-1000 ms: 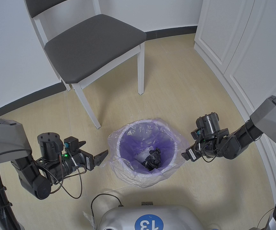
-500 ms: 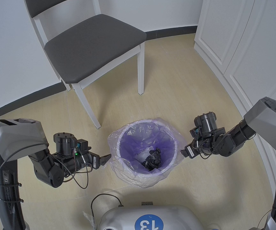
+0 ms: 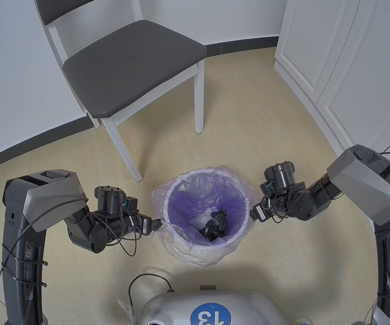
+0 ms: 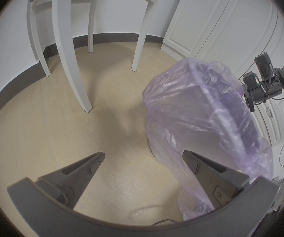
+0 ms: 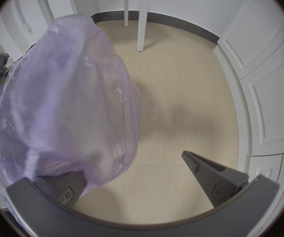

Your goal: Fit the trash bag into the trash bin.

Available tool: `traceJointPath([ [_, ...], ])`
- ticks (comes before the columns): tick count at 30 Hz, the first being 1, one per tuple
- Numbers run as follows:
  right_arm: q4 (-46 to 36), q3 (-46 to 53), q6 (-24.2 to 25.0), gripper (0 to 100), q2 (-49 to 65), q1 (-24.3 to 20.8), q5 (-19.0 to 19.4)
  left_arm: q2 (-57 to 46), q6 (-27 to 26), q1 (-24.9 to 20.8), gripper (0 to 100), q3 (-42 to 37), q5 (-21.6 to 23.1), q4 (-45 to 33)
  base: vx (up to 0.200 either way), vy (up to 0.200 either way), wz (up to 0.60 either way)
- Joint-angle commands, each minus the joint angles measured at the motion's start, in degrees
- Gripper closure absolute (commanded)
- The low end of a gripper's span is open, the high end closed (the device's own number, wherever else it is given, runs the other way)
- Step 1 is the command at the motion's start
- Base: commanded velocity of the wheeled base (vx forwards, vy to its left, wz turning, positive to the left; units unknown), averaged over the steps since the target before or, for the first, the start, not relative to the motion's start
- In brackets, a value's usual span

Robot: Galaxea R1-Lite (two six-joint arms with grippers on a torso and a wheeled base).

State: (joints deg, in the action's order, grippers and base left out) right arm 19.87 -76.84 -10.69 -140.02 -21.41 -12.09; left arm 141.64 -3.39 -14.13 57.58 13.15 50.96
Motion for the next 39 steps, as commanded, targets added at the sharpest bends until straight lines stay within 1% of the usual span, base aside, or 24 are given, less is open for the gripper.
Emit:
traceJointPath([
  [1, -1.1, -6.5, -0.1, 0, -7.0, -0.2, 0.1, 3.2, 0.0, 0.1, 0, 5.3, -0.4, -3.2, 0.000, 0.000, 0.00],
  [7, -4.2, -11.3, -0.1, 0, -10.5, -0.1, 0.1, 3.4, -0.6, 0.1, 0, 6.7, -0.6, -5.5, 0.000, 0.000, 0.00],
  [15, -3.9, -11.2, 0.3, 0, -10.2, 0.8, 0.3, 2.3, -0.4, 0.0, 0, 6.2, -1.1, -5.3, 0.000, 0.000, 0.00],
  [18, -3.9, -9.6, 1.2, 0, -6.5, 1.9, 0.8, 0.7, -0.3, 0.0, 0, 4.7, -1.6, -5.1, 0.000, 0.000, 0.00],
  [20, -3.8, -7.5, 2.1, 0, -3.4, 2.3, 3.3, -0.1, -0.2, -0.2, 0, 3.3, -1.8, -4.6, 0.000, 0.000, 0.00],
  [21, -3.9, -6.0, 3.0, 0, -1.3, 2.6, 5.3, -0.9, 0.0, -0.3, 0, 2.5, -2.0, -4.6, 0.000, 0.000, 0.00],
  [23, -3.8, -4.6, 4.0, 0, 0.4, 2.7, 6.9, -1.5, 0.0, -0.4, 0, 1.7, -2.0, -4.6, 0.000, 0.000, 0.00],
  [26, -4.2, -1.5, 7.8, 0, 4.4, 3.5, 11.0, -3.3, 0.1, -0.4, 0, -0.4, -2.1, -4.3, 0.000, 0.000, 0.00],
  [28, -4.5, 0.7, 10.9, 0, 5.7, 4.1, 15.1, -4.5, 0.2, -0.4, 0, -2.4, -2.0, -3.2, 0.000, 0.000, 0.00],
  [30, -4.4, 2.6, 12.2, 0, 6.0, 4.9, 16.7, -5.1, 0.1, -0.4, 0, -4.0, -2.1, -1.9, 0.000, 0.000, 0.00],
  [34, -3.6, 6.3, 11.7, 0, 6.2, 6.6, 17.2, -5.2, 0.1, 0.0, 0, -6.2, -2.2, 0.5, 0.000, 0.000, 0.00],
  [39, -1.2, 10.0, 10.8, 0, 9.5, 7.1, 17.3, -5.8, 0.1, 0.2, 0, -7.2, -3.0, 0.8, 0.000, 0.000, 0.00],
])
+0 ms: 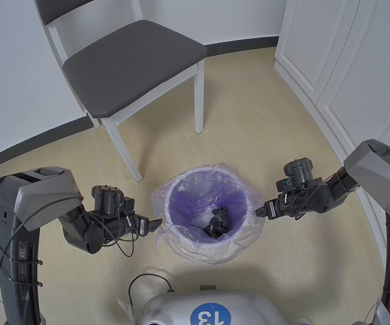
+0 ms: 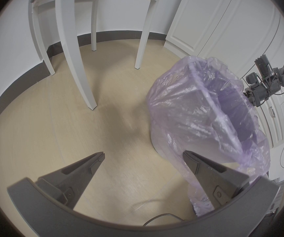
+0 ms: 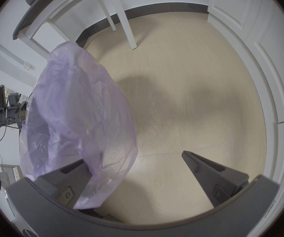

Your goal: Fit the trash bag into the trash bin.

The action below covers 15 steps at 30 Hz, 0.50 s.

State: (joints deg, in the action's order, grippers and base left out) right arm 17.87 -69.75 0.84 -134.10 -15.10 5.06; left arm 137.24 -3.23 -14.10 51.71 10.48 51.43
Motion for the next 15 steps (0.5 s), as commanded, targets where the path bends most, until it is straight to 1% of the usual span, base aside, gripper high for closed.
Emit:
traceJointPath([
  [1, 0.8, 3.3, -1.7, 0, 4.1, 0.8, -0.5, -1.5, 0.0, 0.2, 0, -1.5, -0.4, 0.3, 0.000, 0.000, 0.00],
  [4, 1.2, 5.0, -4.8, 0, 5.1, 0.8, -1.5, -1.5, 0.0, 0.1, 0, -1.5, -0.5, 0.5, 0.000, 0.000, 0.00],
  [11, 2.1, 8.1, -4.8, 0, 11.2, 0.9, -1.5, -2.1, -0.1, -0.1, 0, -2.9, -0.9, 1.6, 0.000, 0.000, 0.00],
  [15, 2.6, 7.9, -4.7, 0, 11.8, 1.6, -1.5, -2.0, -0.1, -0.3, 0, -2.9, -0.9, 1.9, 0.000, 0.000, 0.00],
])
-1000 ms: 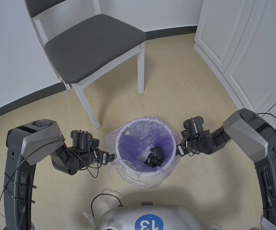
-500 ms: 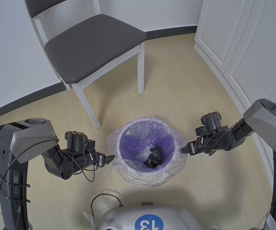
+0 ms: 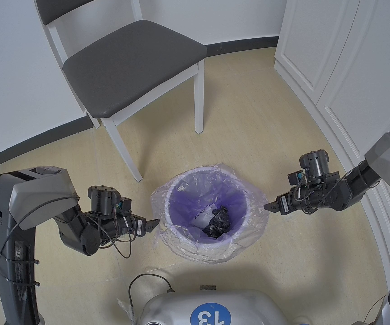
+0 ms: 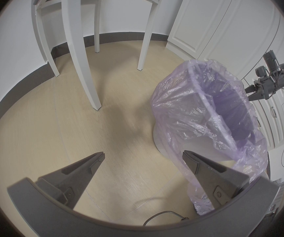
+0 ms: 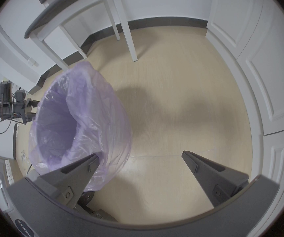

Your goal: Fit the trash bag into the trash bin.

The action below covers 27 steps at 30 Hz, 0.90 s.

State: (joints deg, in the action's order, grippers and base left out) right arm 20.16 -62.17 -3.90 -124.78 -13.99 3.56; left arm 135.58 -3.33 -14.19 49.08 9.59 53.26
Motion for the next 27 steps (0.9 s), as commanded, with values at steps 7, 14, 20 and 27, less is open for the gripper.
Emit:
traceJointPath([
  [7, 3.2, 0.0, 0.0, 0, 0.7, 0.3, 0.2, -0.6, 0.0, -0.5, 0, -0.2, 0.0, 0.1, 0.000, 0.000, 0.00],
  [14, 3.0, 2.9, -0.9, 0, 1.3, -0.1, 0.7, -1.0, -0.3, -0.7, 0, -0.3, -0.1, 0.1, 0.000, 0.000, 0.00],
  [20, 3.0, 5.7, -1.3, 0, 2.8, -0.1, 0.7, -1.8, -0.2, -0.8, 0, -0.8, -0.5, 0.1, 0.000, 0.000, 0.00],
  [27, 6.3, 14.6, -9.5, 0, 7.3, -1.6, 5.8, -2.6, -0.2, -0.9, 0, -2.5, -1.0, 1.3, 0.000, 0.000, 0.00],
])
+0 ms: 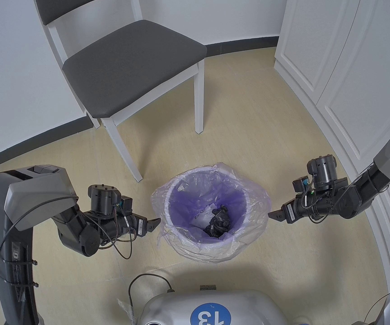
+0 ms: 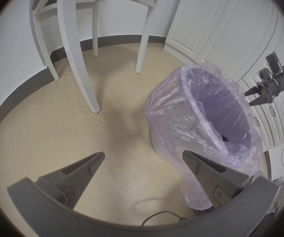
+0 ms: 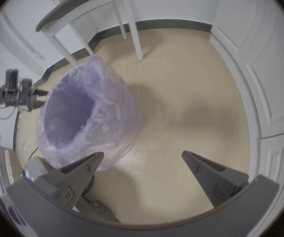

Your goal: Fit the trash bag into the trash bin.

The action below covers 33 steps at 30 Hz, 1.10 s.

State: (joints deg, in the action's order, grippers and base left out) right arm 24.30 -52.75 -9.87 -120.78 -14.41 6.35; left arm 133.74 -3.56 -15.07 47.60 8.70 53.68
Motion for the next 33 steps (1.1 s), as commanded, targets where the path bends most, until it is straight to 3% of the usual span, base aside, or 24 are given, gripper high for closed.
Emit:
traceJointPath([
  [1, 3.4, 6.1, -4.9, 0, 3.1, -1.3, 3.6, -0.8, 0.0, -0.1, 0, -1.1, -0.1, 1.2, 0.000, 0.000, 0.00],
  [5, 6.9, 7.5, -10.2, 0, 2.0, -1.0, 5.2, -1.1, 0.0, -0.4, 0, -1.6, -0.2, 1.4, 0.000, 0.000, 0.00],
  [6, 8.3, 7.6, -13.9, 0, 0.0, -0.6, 7.4, -1.6, 0.0, -0.6, 0, -2.1, -0.2, 1.4, 0.000, 0.000, 0.00],
  [8, 8.9, 6.9, -16.7, 0, -2.0, 0.1, 8.9, -2.1, 0.0, -0.6, 0, -2.2, -0.2, 1.4, 0.000, 0.000, 0.00],
  [11, 10.3, 4.6, -20.2, 0, -5.9, 0.9, 9.3, -3.1, 0.0, -0.7, 0, -2.5, -0.3, 1.4, 0.000, 0.000, 0.00],
  [16, 10.2, -0.3, -20.6, 0, -10.5, 1.1, 9.8, -5.3, -0.2, -0.9, 0, -3.1, -0.4, 1.3, 0.000, 0.000, 0.00],
  [21, 10.4, -4.4, -20.6, 0, -13.2, 1.1, 16.8, -5.0, -0.3, -0.8, 0, -2.5, -0.4, 1.0, 0.000, 0.000, 0.00],
  [27, 9.6, -6.7, -21.2, 0, -14.9, 1.3, 17.0, -3.4, -0.4, -0.4, 0, -2.1, -0.4, 1.3, 0.000, 0.000, 0.00],
  [28, 9.5, -6.8, -21.4, 100, -15.1, 1.4, 17.0, -3.1, -0.3, -0.3, 0, -2.0, -0.4, 1.3, 0.000, 0.000, 0.00],
  [33, 9.5, -7.6, -21.6, 100, -16.2, 1.5, 17.0, -2.3, -0.3, -0.2, 0, -1.4, -0.4, 1.3, 0.000, 0.000, 0.00],
])
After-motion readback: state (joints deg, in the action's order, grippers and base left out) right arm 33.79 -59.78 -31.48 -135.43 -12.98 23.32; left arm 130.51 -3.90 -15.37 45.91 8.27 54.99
